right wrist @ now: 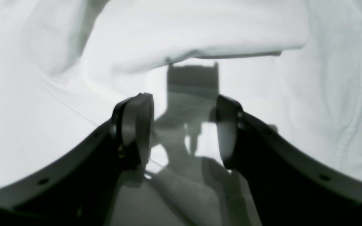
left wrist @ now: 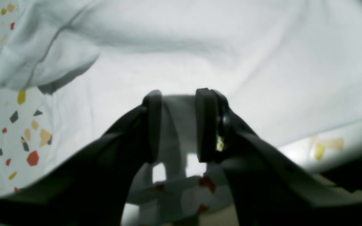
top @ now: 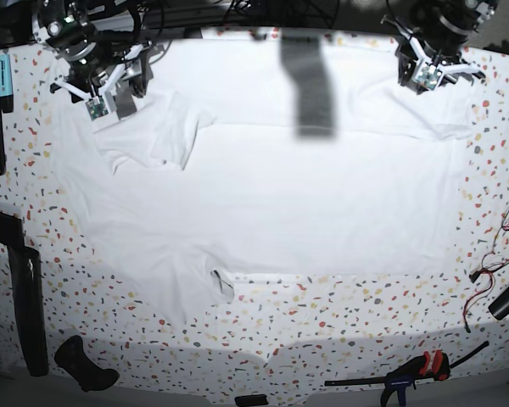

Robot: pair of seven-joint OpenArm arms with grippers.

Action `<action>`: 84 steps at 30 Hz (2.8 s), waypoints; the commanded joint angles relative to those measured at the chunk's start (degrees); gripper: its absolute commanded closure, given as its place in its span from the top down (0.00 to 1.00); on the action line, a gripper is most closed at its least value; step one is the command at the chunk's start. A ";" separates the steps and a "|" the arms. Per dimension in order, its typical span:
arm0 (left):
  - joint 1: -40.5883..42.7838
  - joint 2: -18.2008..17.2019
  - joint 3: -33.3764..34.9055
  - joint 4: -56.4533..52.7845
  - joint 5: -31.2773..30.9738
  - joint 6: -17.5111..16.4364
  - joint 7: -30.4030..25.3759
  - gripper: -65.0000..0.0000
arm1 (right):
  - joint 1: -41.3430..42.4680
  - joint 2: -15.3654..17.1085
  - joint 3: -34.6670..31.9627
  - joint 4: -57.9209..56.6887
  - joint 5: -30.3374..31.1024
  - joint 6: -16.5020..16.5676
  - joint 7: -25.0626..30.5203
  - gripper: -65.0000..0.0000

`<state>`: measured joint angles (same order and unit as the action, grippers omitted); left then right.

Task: Fold the T-shirt properly

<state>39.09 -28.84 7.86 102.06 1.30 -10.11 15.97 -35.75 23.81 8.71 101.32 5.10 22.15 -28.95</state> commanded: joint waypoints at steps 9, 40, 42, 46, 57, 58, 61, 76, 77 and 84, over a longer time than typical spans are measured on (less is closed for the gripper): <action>5.40 -2.34 0.00 12.20 0.83 -0.52 11.65 0.28 | -1.29 1.11 1.07 -1.25 -4.94 -2.01 -7.96 0.49; -0.55 -2.32 -4.92 13.75 0.22 2.01 9.94 0.28 | -3.02 2.84 1.09 21.66 -5.18 -8.09 -7.15 0.49; -0.42 -2.29 -4.92 13.75 0.15 2.01 10.86 0.28 | -2.71 2.84 1.09 23.67 -5.16 -8.09 -8.00 0.49; -0.22 -2.32 -4.87 13.60 0.17 2.01 12.28 0.28 | -1.09 2.80 1.09 25.09 -5.14 -8.09 -9.09 0.49; -5.62 -2.27 -4.87 1.49 -3.39 3.93 9.27 0.28 | 2.45 2.75 1.07 25.09 -5.09 -8.09 -10.05 0.49; -6.69 -2.27 -4.87 0.28 -3.48 3.93 9.29 0.28 | 2.45 2.73 1.07 25.09 -5.11 -8.09 -10.03 0.49; -8.57 -2.29 -4.87 -0.22 -3.50 3.96 9.46 0.28 | 2.43 2.69 1.07 25.09 -5.11 -8.09 -10.05 0.49; -8.66 -2.32 -4.87 5.66 -3.48 3.96 11.02 0.28 | 4.87 2.69 1.07 25.09 -5.11 -8.07 -9.66 0.49; -8.66 -2.32 -4.87 6.43 -3.52 3.98 11.04 0.28 | 5.25 2.67 1.07 25.09 -5.09 -8.07 -9.79 0.49; -7.78 -2.29 -4.87 4.85 -7.56 3.93 11.93 0.28 | 5.57 2.69 1.07 25.09 -5.11 -8.07 -10.14 0.49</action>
<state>31.31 -30.46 3.36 106.10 -6.44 -6.44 28.88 -30.33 25.89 9.39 125.27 0.16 14.35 -40.05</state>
